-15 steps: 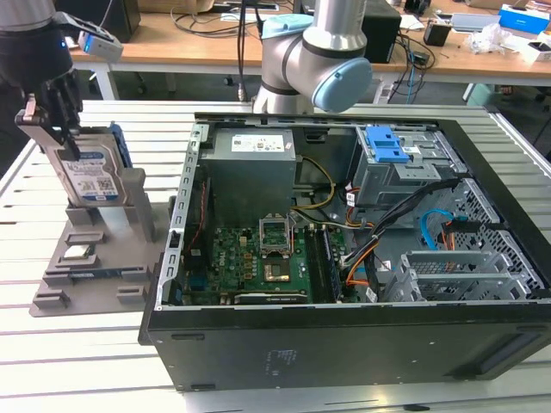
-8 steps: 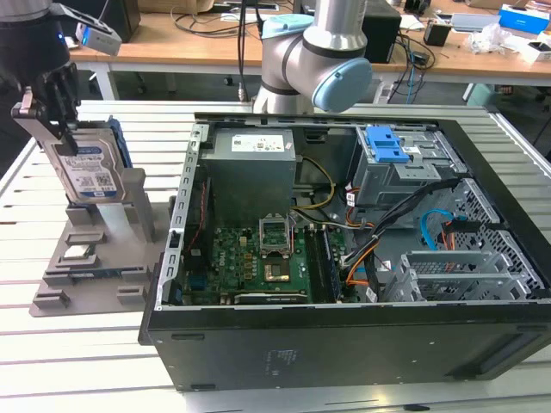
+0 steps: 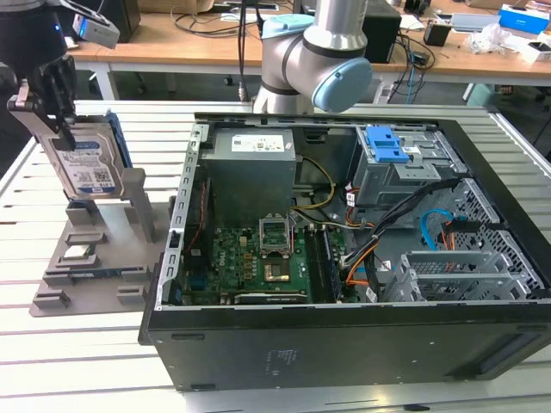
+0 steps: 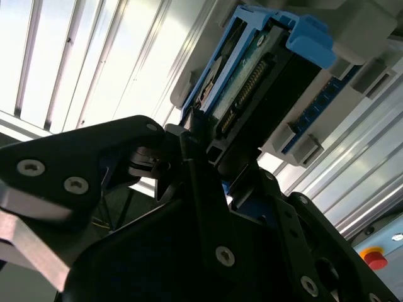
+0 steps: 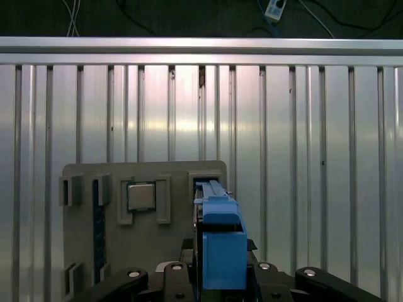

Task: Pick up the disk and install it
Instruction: 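Pick up the disk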

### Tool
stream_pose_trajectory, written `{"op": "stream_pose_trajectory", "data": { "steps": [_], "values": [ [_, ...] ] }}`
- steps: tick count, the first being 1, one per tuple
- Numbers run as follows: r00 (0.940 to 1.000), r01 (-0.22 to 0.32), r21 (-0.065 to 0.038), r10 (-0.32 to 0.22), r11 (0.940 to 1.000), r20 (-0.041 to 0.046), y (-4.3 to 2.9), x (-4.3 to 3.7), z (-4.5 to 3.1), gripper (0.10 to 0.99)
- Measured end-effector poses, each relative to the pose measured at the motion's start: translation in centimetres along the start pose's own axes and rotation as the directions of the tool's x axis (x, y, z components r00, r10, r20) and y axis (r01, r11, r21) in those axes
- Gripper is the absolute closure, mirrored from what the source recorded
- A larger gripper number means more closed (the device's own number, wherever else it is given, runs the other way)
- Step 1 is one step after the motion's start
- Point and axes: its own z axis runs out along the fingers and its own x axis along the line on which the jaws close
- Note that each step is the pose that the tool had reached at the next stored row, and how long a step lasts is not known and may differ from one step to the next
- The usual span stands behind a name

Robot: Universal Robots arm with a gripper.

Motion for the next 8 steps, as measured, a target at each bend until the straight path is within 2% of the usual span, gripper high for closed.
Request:
{"op": "stream_pose_trajectory", "data": {
  "steps": [5, 8],
  "values": [
    [1.0000, 0.000, 0.000, 0.000, 1.0000, -0.0001, 0.03, -0.05, -0.78, 0.722],
    [1.0000, 0.000, 0.000, 0.000, 1.0000, 0.0000, 0.06, -0.13, -1.68, 0.722]
  ]
}}
